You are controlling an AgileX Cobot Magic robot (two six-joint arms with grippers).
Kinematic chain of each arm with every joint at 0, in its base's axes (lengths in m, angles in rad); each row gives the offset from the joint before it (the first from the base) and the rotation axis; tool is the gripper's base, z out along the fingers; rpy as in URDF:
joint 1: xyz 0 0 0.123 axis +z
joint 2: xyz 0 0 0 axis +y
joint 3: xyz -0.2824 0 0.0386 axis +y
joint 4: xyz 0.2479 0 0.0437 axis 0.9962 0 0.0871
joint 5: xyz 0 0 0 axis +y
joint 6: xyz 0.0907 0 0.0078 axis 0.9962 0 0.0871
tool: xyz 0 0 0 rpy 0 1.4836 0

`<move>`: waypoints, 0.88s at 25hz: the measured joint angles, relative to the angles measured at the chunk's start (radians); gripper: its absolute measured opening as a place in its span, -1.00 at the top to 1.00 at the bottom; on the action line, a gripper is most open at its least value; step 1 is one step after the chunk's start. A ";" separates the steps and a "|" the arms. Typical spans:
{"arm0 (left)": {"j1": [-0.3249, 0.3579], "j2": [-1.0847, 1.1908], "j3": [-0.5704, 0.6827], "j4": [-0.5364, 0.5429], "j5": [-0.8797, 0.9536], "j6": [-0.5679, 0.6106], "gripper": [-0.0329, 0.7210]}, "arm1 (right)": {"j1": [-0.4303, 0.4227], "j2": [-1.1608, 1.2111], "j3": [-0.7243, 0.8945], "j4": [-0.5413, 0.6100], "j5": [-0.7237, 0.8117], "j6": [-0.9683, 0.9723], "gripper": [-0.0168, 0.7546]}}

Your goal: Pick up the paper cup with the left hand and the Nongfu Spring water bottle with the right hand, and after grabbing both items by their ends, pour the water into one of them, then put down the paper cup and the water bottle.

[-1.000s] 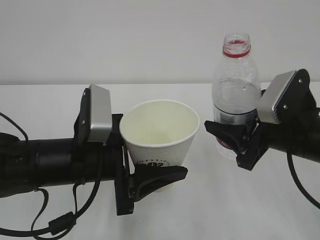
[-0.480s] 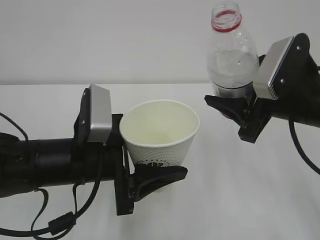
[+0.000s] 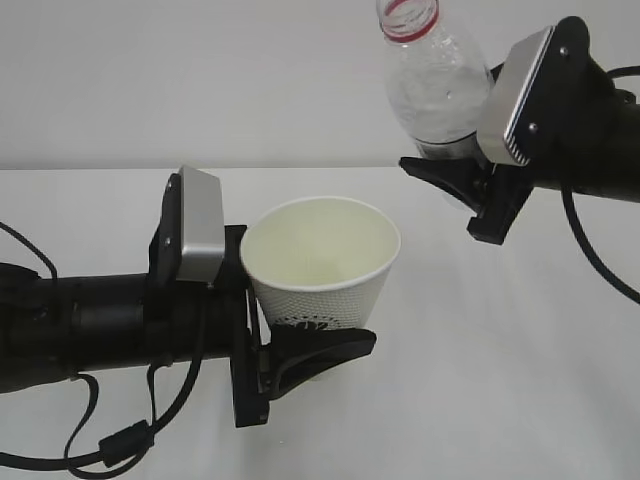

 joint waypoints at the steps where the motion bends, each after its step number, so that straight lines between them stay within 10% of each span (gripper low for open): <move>1: 0.000 0.000 0.000 -0.002 0.000 0.000 -0.50 | 0.000 -0.002 -0.008 -0.005 0.005 0.000 -0.37; 22: 0.000 0.000 0.000 -0.062 0.000 -0.002 -0.50 | 0.000 -0.002 -0.032 -0.015 0.067 -0.211 -0.37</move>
